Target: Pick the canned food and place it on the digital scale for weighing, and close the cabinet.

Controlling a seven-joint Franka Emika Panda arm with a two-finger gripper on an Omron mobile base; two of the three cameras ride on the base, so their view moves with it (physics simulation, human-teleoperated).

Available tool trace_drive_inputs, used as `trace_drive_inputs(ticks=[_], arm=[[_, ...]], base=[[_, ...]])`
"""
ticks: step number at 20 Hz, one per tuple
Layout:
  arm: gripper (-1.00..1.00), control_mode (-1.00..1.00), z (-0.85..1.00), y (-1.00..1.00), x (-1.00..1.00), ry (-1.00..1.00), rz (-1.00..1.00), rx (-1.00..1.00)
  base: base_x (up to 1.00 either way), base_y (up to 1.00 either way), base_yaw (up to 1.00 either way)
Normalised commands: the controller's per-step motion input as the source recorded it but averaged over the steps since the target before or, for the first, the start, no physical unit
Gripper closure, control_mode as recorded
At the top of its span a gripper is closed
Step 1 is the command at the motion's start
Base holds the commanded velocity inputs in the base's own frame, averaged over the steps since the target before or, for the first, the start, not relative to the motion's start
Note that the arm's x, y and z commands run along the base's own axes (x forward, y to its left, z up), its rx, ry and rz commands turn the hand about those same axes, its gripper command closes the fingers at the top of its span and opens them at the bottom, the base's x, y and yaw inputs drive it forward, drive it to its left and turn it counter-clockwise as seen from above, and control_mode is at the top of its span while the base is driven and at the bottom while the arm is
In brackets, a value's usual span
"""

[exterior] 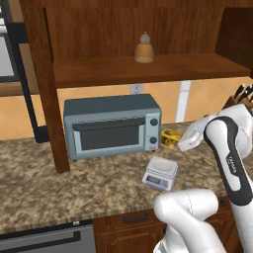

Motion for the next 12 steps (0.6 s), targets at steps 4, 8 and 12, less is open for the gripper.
trace_drive_inputs(ticks=[4,8,12], arm=[[1.0,-1.0,-0.72,-0.21,0.18,0.0,0.17,-0.11],[1.0,-1.0,-0.76,-0.02,0.0,0.0,0.14,-0.09],[1.0,-1.0,-0.44,0.01,0.0,0.0,0.07,-0.01]], base=[[0.0,0.0,0.0],[0.0,0.0,0.0],[0.0,0.0,0.0]])
